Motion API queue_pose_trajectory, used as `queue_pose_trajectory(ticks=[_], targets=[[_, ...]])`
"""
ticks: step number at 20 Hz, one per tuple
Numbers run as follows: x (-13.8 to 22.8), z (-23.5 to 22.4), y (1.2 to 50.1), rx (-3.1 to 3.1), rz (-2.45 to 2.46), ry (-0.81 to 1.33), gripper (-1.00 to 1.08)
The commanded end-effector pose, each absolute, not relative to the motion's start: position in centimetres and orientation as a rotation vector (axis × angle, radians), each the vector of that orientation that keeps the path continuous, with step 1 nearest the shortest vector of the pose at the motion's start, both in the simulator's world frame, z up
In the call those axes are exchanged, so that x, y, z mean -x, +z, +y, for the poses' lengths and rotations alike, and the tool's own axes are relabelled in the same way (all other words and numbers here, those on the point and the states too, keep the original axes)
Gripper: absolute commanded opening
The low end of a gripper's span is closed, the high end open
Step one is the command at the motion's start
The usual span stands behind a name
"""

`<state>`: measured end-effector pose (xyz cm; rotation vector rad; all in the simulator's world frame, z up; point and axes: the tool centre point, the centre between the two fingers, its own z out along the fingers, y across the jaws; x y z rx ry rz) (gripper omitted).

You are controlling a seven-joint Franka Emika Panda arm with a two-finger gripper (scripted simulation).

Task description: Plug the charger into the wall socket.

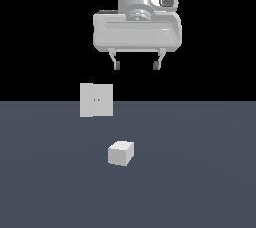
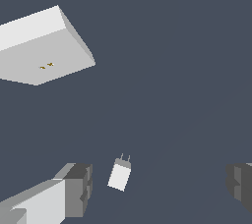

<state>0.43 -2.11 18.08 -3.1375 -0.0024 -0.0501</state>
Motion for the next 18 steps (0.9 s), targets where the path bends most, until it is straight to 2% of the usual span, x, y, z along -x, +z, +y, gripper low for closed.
queue_pose_trajectory(ticks=[1, 18], targets=[[-0.4, -2.1, 18.1, 3.137, -0.002, -0.050, 1.00], [2.4, -1.5, 15.2, 3.142, 0.138, -0.141, 1.00]])
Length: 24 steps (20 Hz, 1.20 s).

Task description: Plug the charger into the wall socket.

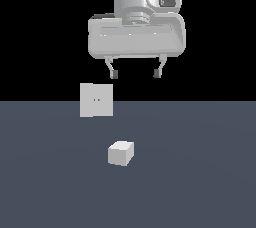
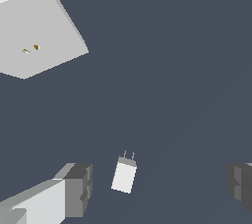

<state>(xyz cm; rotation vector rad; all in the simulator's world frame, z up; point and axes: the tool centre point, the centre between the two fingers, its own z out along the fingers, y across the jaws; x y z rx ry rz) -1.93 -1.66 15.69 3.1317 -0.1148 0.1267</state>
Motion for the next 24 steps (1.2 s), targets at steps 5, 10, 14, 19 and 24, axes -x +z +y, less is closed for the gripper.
queue_pose_trajectory(ticks=[5, 10, 14, 19, 24], targets=[[4.1, -1.0, 13.2, -3.113, -0.228, 0.200, 1.00], [5.7, -0.4, 11.1, -3.093, -0.322, 0.261, 1.00], [6.8, 0.1, 9.4, -3.076, -0.389, 0.304, 1.00], [7.7, 0.6, 7.9, -3.056, -0.452, 0.345, 1.00], [8.1, 0.9, 6.8, -3.042, -0.491, 0.370, 1.00]])
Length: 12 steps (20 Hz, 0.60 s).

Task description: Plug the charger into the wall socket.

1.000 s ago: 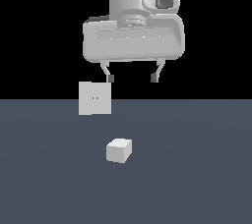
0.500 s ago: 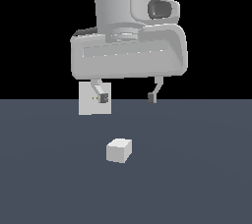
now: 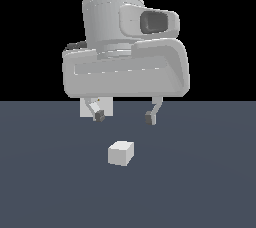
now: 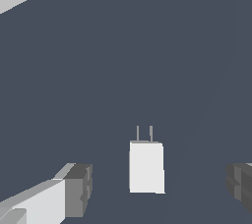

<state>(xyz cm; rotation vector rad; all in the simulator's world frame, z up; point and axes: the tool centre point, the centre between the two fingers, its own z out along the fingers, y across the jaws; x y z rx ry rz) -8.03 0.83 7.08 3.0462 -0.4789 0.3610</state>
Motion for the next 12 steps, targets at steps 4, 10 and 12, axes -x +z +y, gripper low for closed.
queue_pose_trajectory(ticks=[4, 10, 12], targets=[[8.32, 1.02, 6.40, -3.036, -0.507, 0.379, 1.00], [8.34, 1.06, 6.17, -3.036, -0.505, 0.378, 1.00], [8.36, 1.06, 5.77, -3.036, -0.505, 0.378, 1.00]])
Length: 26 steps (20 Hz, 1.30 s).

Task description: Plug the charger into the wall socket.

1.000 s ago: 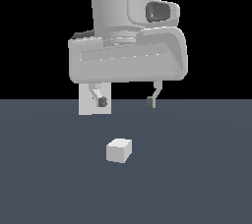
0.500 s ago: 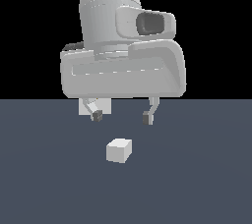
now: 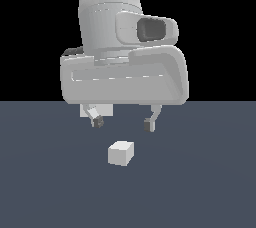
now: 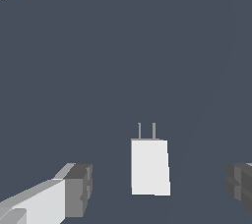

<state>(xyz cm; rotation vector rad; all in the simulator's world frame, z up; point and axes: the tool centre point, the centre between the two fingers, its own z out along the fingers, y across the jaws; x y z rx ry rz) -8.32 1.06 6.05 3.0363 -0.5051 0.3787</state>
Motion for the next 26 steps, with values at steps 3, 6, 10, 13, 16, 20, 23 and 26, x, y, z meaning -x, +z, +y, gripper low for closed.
queue_pose_trajectory(ticks=[3, 6, 10, 13, 16, 20, 23, 26], targets=[[8.4, 1.0, 4.8, -3.036, -0.507, 0.379, 1.00], [8.4, 1.1, 3.5, -3.035, -0.510, 0.380, 1.00], [8.5, 1.1, 2.0, -3.034, -0.512, 0.380, 1.00], [8.4, 1.1, 1.4, -3.034, -0.513, 0.381, 1.00], [8.4, 1.1, 1.2, -3.034, -0.513, 0.381, 1.00], [8.4, 1.1, 1.2, -3.034, -0.513, 0.381, -1.00], [8.4, 1.1, 1.2, -3.034, -0.513, 0.381, -1.00], [8.4, 1.1, 1.2, -3.034, -0.513, 0.381, -1.00]])
